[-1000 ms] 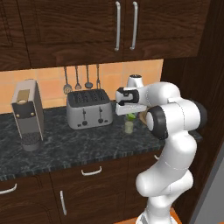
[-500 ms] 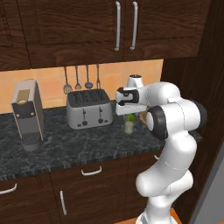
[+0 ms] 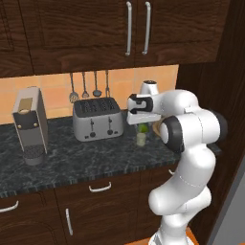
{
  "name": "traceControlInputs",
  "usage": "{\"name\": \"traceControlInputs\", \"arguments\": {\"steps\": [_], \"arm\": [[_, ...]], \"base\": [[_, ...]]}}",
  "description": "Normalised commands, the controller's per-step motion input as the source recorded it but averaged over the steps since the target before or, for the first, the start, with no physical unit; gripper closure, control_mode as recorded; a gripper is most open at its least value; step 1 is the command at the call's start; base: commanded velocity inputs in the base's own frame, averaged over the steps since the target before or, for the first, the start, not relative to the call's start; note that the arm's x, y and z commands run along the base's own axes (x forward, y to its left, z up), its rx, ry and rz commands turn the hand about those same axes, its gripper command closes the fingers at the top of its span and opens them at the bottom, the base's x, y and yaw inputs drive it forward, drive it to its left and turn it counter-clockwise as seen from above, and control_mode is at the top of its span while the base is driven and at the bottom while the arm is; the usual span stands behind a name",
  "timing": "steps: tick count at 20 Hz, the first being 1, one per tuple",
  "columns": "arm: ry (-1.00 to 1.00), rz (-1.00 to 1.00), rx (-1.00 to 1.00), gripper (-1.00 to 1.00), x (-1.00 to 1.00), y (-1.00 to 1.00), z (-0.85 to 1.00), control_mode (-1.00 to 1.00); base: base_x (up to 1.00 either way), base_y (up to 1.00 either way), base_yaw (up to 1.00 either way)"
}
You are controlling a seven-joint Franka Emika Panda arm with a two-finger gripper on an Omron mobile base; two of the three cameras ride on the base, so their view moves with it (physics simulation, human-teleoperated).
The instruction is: Grab a lemon wedge from the fridge and one ice cube from the ice bowl, and put them in the glass of lemonade.
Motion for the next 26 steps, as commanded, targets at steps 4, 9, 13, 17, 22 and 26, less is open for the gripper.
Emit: {"name": "traceControlInputs", "arguments": {"steps": [4,9,13,17,22,26], "arm": [[-0.09,0.0,0.07,-1.0,0.0,-0.01,0.22,-1.0],[-0.09,0.0,0.04,-1.0,-0.01,0.0,0.17,-1.0],[-0.06,-0.01,0.05,-1.0,-0.25,-0.02,0.05,-1.0],[-0.01,-0.02,0.04,-1.0,-0.53,-0.1,0.0,-1.0],[-0.06,-0.03,0.08,-1.0,-0.3,-0.19,0.21,-1.0],[-0.06,-0.01,0.07,-1.0,-0.38,-0.07,0.25,-1.0]], "base": [[0.0,0.0,0.0],[0.0,0.0,0.0],[0.0,0.0,0.0],[0.0,0.0,0.0],[0.0,0.0,0.0],[0.0,0.0,0.0]]}}
